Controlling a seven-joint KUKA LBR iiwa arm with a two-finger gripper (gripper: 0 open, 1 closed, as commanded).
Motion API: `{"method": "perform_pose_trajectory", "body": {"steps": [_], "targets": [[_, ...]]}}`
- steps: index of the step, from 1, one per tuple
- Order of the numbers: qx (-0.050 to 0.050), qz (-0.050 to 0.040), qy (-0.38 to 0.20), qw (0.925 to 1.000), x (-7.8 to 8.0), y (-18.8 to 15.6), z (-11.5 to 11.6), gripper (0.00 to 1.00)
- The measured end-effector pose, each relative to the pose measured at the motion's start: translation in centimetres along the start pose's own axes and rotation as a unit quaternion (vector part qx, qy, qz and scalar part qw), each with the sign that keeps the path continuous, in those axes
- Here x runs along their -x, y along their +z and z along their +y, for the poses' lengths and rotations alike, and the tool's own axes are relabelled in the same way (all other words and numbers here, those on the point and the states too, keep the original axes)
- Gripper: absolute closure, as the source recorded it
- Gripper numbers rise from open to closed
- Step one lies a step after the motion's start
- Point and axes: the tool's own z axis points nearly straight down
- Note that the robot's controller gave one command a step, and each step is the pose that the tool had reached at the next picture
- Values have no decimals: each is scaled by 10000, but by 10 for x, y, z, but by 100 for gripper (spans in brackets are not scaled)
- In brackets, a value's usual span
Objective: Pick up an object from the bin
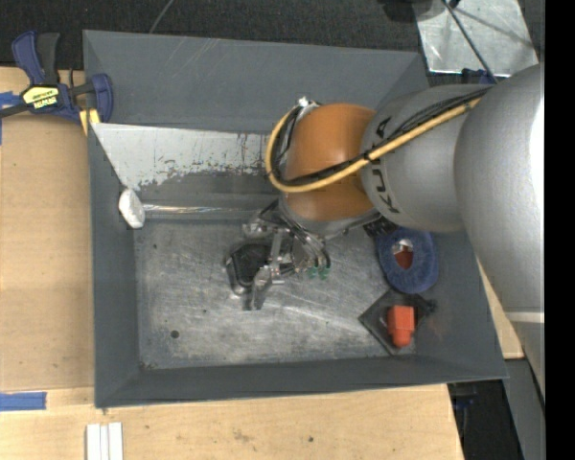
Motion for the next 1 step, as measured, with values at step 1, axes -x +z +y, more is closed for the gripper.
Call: {"method": "perform_pose_trajectory", "body": {"steps": [1], "targets": [[-6, -27, -126, 9999, 4, -126, 21, 100]]}}
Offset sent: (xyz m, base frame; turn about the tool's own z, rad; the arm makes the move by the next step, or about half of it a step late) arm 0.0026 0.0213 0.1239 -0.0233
